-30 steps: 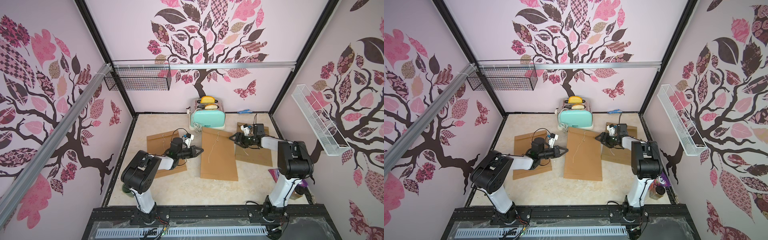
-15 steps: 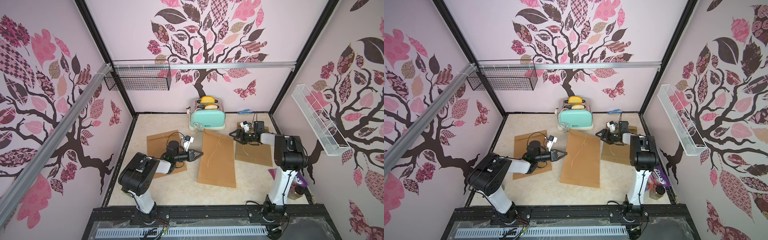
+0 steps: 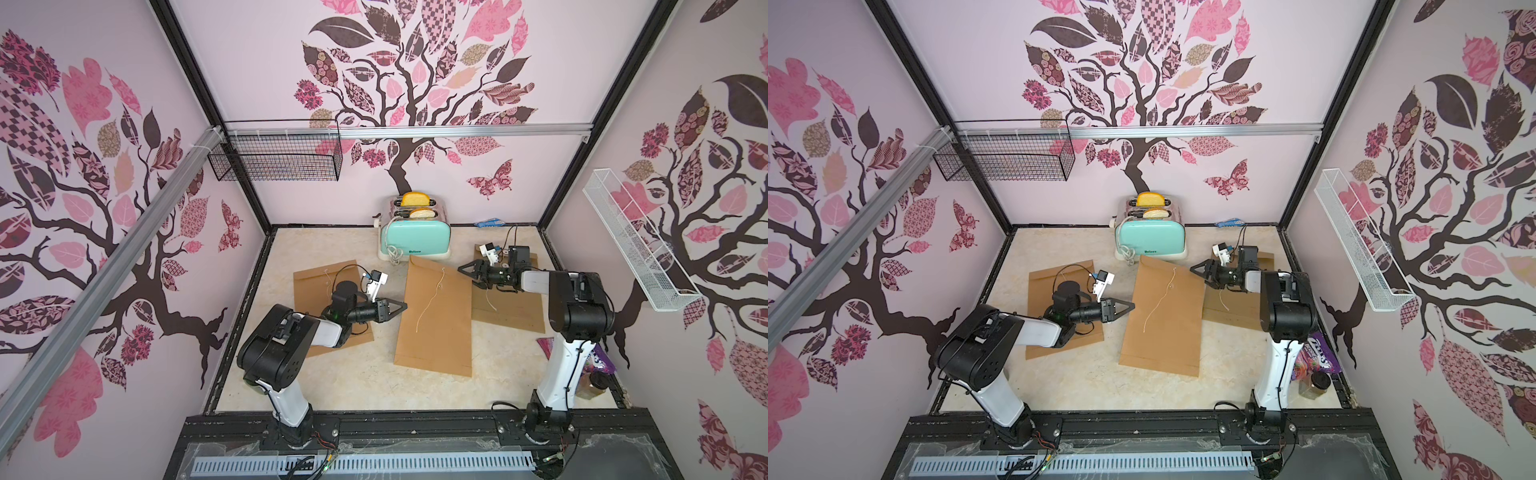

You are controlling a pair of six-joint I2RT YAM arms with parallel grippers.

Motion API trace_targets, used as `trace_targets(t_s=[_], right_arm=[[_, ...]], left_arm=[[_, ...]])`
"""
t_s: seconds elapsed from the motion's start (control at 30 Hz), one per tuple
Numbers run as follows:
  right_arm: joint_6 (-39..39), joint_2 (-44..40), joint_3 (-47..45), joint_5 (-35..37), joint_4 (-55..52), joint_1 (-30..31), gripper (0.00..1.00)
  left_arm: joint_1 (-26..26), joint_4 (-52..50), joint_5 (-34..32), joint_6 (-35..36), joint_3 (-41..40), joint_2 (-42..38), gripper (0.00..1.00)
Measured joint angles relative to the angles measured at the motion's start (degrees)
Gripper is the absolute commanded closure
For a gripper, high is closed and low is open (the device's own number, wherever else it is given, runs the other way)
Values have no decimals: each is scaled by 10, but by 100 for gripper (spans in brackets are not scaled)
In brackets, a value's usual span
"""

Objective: Close the mouth of the file bag
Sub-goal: Pick up the file bag from the center of the board.

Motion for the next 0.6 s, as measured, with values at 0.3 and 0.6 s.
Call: trace_targets(t_s=[0.3,0.6], right_arm=[[56,0,-31,-52,97,0,57],[82,0,-55,-74,141,0,80]], left_arm=[[1,3,-1,-6,0,3,100],[2,0,-1,-15,3,22,100]])
